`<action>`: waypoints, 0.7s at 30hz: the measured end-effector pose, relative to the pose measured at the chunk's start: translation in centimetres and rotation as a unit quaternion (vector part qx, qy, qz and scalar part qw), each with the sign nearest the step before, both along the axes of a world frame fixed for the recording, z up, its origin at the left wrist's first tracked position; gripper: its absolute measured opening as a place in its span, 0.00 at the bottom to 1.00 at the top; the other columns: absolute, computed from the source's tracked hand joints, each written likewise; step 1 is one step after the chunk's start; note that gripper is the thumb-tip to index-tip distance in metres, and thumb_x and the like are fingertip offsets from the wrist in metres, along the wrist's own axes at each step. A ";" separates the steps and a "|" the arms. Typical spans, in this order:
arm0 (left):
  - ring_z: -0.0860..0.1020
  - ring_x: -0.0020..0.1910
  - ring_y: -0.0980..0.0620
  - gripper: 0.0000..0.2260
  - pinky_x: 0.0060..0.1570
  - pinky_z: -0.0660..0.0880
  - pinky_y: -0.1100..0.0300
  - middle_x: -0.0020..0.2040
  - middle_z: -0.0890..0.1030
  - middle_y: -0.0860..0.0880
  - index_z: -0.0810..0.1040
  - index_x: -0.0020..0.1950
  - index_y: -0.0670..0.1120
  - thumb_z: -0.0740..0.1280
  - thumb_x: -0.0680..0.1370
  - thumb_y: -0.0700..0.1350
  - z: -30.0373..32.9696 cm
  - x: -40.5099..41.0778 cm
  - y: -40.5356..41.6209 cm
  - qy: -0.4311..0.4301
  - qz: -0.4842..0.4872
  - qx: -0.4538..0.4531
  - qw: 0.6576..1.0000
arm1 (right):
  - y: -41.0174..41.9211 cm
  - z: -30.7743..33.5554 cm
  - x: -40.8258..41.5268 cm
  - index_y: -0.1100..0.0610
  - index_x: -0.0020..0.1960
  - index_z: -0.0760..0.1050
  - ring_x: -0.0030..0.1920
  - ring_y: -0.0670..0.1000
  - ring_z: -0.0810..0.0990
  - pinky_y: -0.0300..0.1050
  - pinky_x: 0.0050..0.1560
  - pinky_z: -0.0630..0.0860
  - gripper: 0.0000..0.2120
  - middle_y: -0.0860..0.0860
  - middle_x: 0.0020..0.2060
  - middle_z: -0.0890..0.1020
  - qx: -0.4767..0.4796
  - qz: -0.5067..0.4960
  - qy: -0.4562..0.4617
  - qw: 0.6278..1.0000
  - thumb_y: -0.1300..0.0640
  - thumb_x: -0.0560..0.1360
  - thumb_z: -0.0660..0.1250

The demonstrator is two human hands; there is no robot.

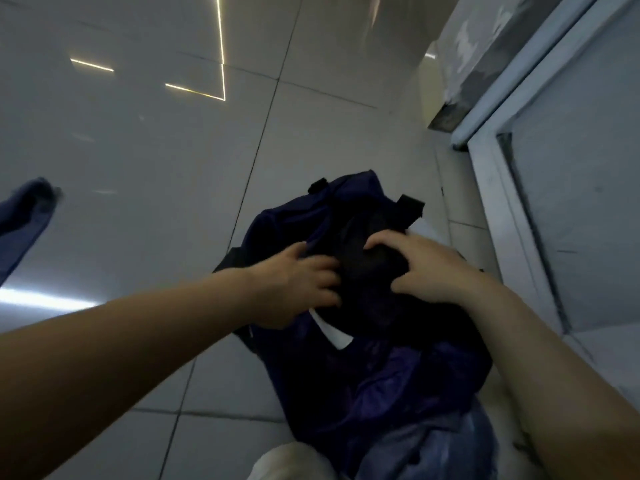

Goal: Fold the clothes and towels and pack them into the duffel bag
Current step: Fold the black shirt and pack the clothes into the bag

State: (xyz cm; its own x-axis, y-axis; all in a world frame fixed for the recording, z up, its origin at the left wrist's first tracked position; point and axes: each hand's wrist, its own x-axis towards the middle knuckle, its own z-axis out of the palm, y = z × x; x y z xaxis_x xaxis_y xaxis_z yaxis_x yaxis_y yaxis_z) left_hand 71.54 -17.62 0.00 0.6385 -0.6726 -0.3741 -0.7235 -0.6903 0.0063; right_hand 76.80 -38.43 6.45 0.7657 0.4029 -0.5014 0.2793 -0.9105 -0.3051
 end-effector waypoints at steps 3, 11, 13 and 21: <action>0.63 0.72 0.46 0.21 0.72 0.49 0.36 0.66 0.72 0.50 0.66 0.71 0.53 0.60 0.79 0.41 -1.0 0.2 -0.4 0.000 -0.020 0.058 0.998 | 1.5 -2.1 2.7 0.41 0.67 0.64 0.51 0.56 0.74 0.48 0.46 0.72 0.26 0.52 0.59 0.69 -0.086 0.048 -0.075 0.992 0.61 0.74 0.62; 0.80 0.39 0.50 0.11 0.40 0.74 0.55 0.38 0.79 0.54 0.79 0.41 0.53 0.68 0.63 0.40 -1.3 -2.6 8.4 -0.150 0.037 -0.119 0.981 | 3.7 -4.1 3.4 0.48 0.74 0.59 0.51 0.62 0.76 0.46 0.41 0.67 0.29 0.58 0.67 0.64 -0.123 0.009 -0.239 0.963 0.60 0.75 0.63; 0.80 0.39 0.49 0.10 0.41 0.76 0.54 0.38 0.80 0.54 0.80 0.42 0.52 0.68 0.64 0.40 -1.3 -3.6 9.0 -0.155 0.035 -0.130 0.979 | 5.6 -4.9 1.9 0.47 0.73 0.58 0.51 0.61 0.76 0.46 0.40 0.67 0.30 0.59 0.66 0.64 -0.104 0.049 -0.245 0.963 0.60 0.75 0.63; 0.77 0.36 0.48 0.08 0.36 0.72 0.58 0.37 0.78 0.52 0.79 0.43 0.50 0.65 0.67 0.40 -2.1 -6.4 10.8 -0.180 0.030 -0.136 0.974 | 12.9 -8.6 -2.1 0.45 0.76 0.52 0.63 0.63 0.68 0.51 0.55 0.71 0.32 0.59 0.74 0.53 -0.065 0.174 -0.115 0.976 0.57 0.77 0.63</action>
State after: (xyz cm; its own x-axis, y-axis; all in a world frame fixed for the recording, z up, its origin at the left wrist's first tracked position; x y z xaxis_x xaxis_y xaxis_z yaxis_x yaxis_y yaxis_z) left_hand 65.18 -6.81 -2.07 0.7368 -0.6726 0.0688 -0.6706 -0.7400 -0.0519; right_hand 74.73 -25.50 -2.14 0.6926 0.6025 -0.3966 0.6254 -0.7756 -0.0860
